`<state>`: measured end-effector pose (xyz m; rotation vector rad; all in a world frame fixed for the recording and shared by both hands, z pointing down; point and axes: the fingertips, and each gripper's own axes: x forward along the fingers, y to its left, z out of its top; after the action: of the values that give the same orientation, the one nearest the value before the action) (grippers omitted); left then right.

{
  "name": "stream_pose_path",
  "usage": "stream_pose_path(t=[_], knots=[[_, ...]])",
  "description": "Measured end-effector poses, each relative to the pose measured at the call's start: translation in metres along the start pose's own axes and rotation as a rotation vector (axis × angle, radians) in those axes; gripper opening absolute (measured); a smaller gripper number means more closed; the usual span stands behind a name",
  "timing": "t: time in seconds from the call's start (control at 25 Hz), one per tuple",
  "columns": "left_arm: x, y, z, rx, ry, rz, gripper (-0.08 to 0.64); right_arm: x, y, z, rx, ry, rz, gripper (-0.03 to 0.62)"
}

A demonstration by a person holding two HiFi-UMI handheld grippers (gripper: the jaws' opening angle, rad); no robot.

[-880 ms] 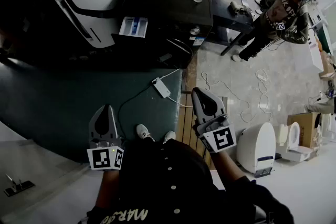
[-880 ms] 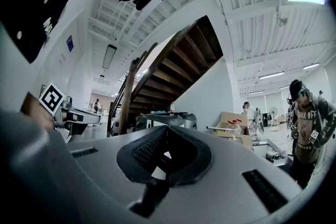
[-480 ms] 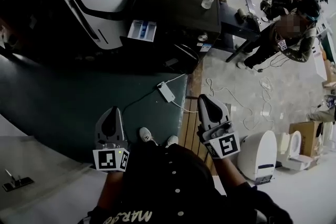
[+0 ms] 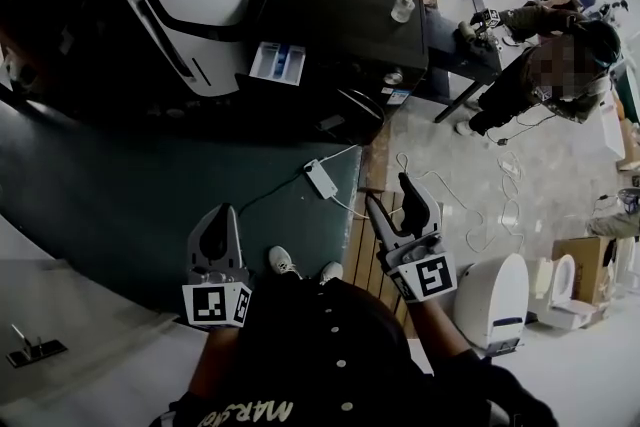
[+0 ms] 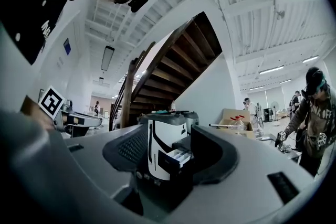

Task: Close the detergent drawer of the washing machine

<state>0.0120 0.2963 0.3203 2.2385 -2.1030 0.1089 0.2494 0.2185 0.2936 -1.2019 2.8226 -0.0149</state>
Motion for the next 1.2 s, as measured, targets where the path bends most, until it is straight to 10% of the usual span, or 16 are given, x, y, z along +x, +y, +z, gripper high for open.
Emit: stream_pose_path(t=[1.2], knots=[[0.030,0.095,-0.009,-0.017,-0.005,-0.051,0.005,0.093,0.054,-0.031,-0.054,0.074,0.005,0.236]])
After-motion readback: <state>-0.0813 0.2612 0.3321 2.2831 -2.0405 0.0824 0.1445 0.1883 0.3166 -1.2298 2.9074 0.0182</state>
